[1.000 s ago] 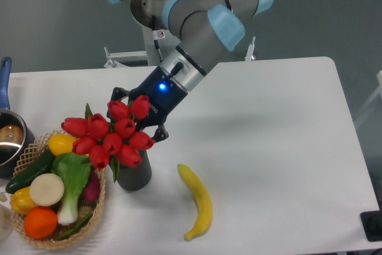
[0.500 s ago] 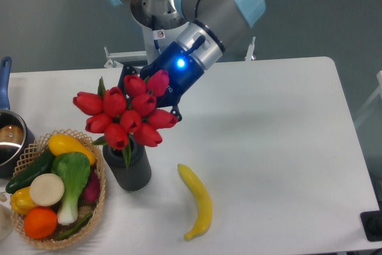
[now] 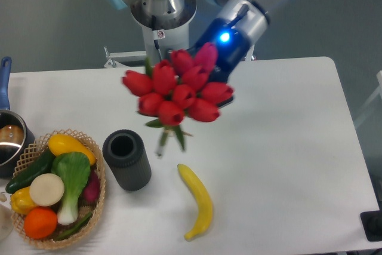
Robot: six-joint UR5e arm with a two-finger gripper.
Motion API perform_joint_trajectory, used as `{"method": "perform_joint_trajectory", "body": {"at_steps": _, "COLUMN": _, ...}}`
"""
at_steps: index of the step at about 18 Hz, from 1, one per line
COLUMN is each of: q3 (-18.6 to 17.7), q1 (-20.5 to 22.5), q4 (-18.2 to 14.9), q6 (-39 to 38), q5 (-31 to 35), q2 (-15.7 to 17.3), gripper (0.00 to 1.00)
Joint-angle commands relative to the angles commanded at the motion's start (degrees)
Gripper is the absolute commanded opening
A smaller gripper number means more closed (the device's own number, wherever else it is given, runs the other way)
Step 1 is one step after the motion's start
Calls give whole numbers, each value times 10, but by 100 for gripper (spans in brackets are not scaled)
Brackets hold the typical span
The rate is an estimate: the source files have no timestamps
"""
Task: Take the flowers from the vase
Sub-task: 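Carry the tulip bunch away from the vase over the open table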
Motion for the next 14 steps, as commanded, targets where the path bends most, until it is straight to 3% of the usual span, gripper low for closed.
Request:
{"method": "perform_joint_trajectory", "body": {"at_steps": 3, "q3": -9, "q1": 36, "q4": 0, "q6": 47, "q5": 38, "q2": -2, "gripper": 0}}
{"method": "perform_joint_trajectory", "body": {"at_steps": 4, "q3": -9, "q1": 42, "q4": 0, "q6": 66, "q5": 57, "q2": -4, "gripper": 6}}
{"method": "perform_joint_trajectory", "body": {"at_steps": 8, "q3": -7, "q1": 69, "q4": -1, "q6": 90, "q5": 95, "q2": -37, "gripper": 0}}
{"method": "perform_joint_trajectory", "body": {"at_steps": 14, "q3": 11, "q1": 41, "q4": -3, "q6": 80, "q5": 299, "q2": -57, "gripper": 0}}
